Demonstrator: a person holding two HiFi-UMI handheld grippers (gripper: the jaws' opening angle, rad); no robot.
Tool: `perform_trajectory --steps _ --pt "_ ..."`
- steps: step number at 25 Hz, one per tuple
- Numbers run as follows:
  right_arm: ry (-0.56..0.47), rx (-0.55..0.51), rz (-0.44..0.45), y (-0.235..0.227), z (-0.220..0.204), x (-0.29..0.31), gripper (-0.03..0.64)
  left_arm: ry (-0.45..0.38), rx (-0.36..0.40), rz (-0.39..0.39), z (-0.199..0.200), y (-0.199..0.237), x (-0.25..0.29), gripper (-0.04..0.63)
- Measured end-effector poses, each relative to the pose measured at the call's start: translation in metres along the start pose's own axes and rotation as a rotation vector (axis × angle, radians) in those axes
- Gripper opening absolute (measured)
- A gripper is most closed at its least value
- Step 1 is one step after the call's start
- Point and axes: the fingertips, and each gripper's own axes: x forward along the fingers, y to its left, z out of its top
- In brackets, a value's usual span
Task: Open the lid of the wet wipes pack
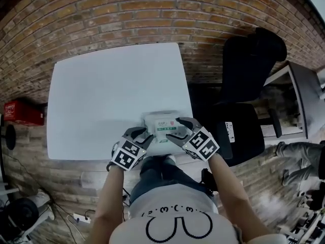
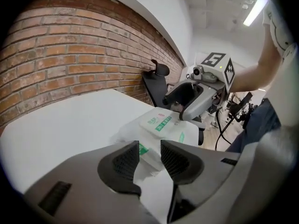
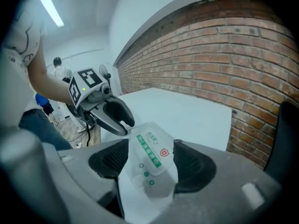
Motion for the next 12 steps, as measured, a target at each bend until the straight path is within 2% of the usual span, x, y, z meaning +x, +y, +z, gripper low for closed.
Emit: perform_trajectory --steps 3,12 --pt "0.049 -0.042 0.019 0.004 -0.009 0.009 0.291 0.044 0.007 -0.003 -0.008 -0.001 0.009 0.14" --pt "0.138 -0.169 0.038 -0.004 -0.022 0.027 0.324 0.059 -0.007 -0.025 -0.01 0.001 0.013 0.14"
